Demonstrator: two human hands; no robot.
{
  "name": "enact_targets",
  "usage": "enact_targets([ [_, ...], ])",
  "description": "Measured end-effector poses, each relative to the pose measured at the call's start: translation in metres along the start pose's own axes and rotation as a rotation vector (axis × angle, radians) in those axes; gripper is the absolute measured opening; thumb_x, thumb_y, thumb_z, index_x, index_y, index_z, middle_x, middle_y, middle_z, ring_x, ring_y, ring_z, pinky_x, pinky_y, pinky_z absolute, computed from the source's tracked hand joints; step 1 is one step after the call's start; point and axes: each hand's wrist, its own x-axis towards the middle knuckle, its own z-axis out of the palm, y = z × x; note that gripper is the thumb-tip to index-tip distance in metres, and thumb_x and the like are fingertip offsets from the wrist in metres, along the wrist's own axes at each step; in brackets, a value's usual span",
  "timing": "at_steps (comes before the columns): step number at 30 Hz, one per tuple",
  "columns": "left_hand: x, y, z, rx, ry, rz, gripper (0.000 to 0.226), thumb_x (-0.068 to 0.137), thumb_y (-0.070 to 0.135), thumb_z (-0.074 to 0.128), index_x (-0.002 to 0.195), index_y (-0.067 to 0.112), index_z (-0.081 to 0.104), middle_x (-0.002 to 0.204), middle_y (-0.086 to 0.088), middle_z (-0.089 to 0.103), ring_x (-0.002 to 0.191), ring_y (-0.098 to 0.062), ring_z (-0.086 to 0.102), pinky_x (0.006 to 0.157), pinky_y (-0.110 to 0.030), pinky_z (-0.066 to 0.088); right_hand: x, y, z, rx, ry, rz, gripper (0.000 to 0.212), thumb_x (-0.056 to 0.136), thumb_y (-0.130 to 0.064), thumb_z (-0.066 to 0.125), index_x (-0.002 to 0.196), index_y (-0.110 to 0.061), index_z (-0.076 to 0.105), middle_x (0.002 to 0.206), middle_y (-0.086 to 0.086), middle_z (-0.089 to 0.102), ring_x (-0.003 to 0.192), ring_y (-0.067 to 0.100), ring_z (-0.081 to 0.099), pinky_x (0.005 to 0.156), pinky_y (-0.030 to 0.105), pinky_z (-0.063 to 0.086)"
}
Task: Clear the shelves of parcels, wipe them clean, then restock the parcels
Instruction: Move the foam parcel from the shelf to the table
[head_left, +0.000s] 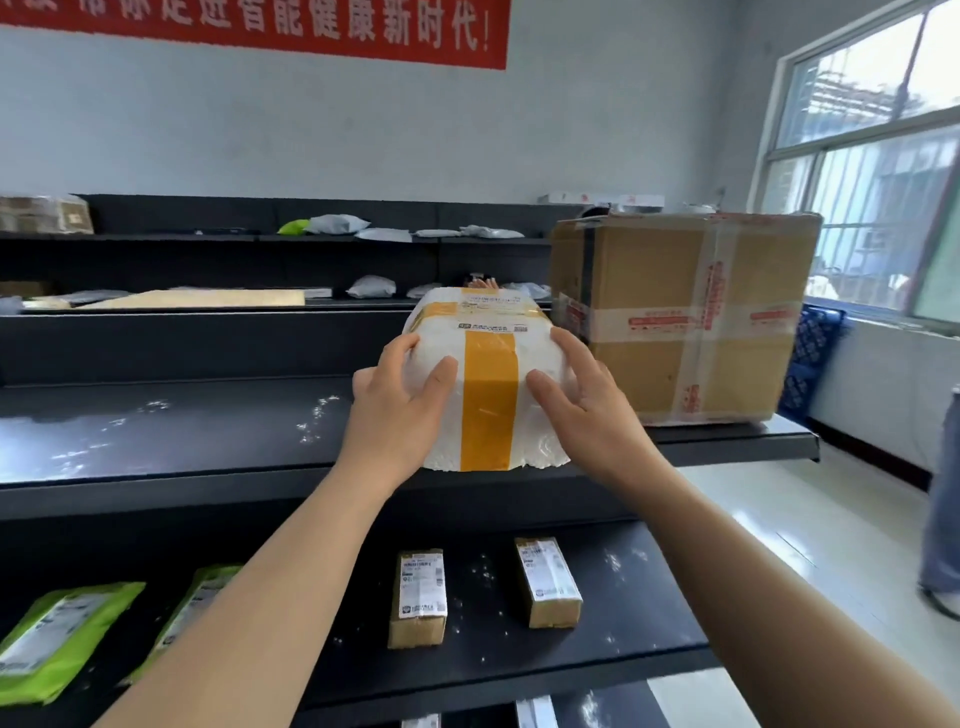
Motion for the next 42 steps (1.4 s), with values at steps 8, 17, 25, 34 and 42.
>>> enact_targets([
  [8,-0.069,0.020,0.001,0.026,-0.183,0.103,0.057,0.083,0.072,0.039,0.132,0.049,0.024,0.131,-0.001,0.027,0.119,-0.030,0.041,0.095,-0.045,0.046,-0.108,-0.025,-0.031,-0.106,0.211,0.179,0.055,0.093,-0.055,0.046,0.144,-0.047,0.026,0.151,-0.005,0.033,0.129,0.021,0.043,0.097,0.039,0.045],
  [17,-0.136,0.044,0.023,0.035,-0.383,0.183,0.057,0.085,0.070,0.039,0.134,0.046,0.023,0.132,-0.004,0.027,0.121,-0.032,0.034,0.092,-0.042,0.040,-0.204,-0.042,-0.065,-0.216,0.401,0.325,0.052,0.096,-0.047,0.044,0.145,-0.042,0.027,0.146,0.003,0.039,0.119,0.024,0.049,0.094,0.046,0.049],
  [25,-0.201,0.077,0.082,-0.131,-0.667,0.183,0.056,0.084,0.070,0.042,0.132,0.048,0.024,0.131,-0.004,0.028,0.119,-0.035,0.041,0.098,-0.054,0.043,-0.288,-0.037,-0.127,-0.333,0.547,0.453,0.060,0.090,-0.052,0.045,0.146,-0.039,0.029,0.147,0.004,0.039,0.127,0.024,0.045,0.099,0.047,0.047],
  [34,-0.298,0.136,0.169,-0.254,-0.960,0.234,0.056,0.087,0.063,0.047,0.135,0.043,0.025,0.127,-0.005,0.032,0.113,-0.033,0.046,0.087,-0.047,0.053,-0.398,-0.023,-0.214,-0.448,0.758,0.624,0.061,0.086,-0.049,0.052,0.144,-0.038,0.035,0.143,0.000,0.044,0.124,0.016,0.046,0.101,0.040,0.042],
  [42,-0.398,0.189,0.264,-0.347,-1.199,0.215,0.056,0.086,0.056,0.058,0.133,0.039,0.032,0.132,-0.009,0.041,0.105,-0.027,0.054,0.083,-0.042,0.054,-0.498,0.012,-0.311,-0.564,0.870,0.761,0.055,0.089,-0.038,0.061,0.139,-0.038,0.040,0.141,0.000,0.044,0.109,0.008,0.040,0.087,0.028,0.034],
])
